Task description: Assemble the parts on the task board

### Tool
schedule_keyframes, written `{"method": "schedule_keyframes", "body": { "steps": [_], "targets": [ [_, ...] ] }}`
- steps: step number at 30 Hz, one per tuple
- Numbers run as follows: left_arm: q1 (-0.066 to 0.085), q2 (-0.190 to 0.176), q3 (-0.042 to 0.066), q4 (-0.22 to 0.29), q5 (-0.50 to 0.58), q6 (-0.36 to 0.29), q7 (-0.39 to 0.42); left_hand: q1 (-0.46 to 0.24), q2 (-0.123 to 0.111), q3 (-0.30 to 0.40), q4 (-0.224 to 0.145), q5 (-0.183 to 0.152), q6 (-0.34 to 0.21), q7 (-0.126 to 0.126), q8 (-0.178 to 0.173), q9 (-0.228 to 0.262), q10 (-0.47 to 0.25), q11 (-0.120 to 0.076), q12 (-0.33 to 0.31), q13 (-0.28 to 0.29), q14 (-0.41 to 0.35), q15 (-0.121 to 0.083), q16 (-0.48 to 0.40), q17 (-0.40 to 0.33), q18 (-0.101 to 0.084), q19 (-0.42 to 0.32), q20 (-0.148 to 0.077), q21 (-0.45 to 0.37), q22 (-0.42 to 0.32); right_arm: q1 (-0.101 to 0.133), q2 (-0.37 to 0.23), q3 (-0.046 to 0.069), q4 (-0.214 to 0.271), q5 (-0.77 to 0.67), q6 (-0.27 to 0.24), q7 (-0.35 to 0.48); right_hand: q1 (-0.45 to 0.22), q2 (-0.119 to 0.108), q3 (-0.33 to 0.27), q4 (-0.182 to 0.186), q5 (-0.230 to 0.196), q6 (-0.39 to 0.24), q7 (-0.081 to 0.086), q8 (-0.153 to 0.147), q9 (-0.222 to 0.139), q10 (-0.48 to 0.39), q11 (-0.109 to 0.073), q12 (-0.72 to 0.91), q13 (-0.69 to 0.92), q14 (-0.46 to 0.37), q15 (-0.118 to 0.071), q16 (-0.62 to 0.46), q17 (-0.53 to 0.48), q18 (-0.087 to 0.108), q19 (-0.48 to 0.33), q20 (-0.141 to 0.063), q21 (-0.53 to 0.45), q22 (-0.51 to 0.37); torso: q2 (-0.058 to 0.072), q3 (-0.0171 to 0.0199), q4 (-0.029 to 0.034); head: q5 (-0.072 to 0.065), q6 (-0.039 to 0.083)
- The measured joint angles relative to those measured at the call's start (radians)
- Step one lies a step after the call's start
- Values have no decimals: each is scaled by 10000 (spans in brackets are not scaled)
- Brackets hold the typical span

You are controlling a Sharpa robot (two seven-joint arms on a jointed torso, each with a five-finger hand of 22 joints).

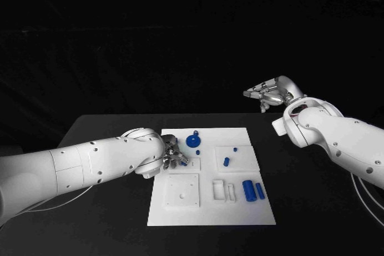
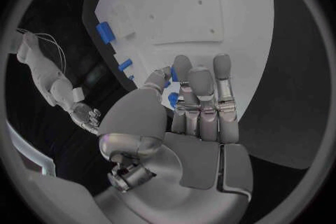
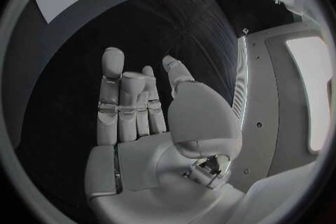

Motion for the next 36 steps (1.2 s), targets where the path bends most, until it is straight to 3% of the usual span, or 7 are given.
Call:
{"method": "schedule_keyframes", "body": {
  "steps": [36],
  "targets": [
    [60, 190, 67, -434, 544, 815, -48, 39, -38, 22, 22, 77, 18, 17, 10, -16, 2, -2, 0, -7, 30, 14, -41, 59, 0, 0, 0, 40, 4, -9, 91, 0, -112, 0, 23, -13, 0, 0, 1, 0, -7, 8, -8, 0, 0, 0, 0, 0, -7, 0, 0, 0, 2, 0, 0, 0, 1, -2, 4, -1, 7, -15, -85]
  ]
}}
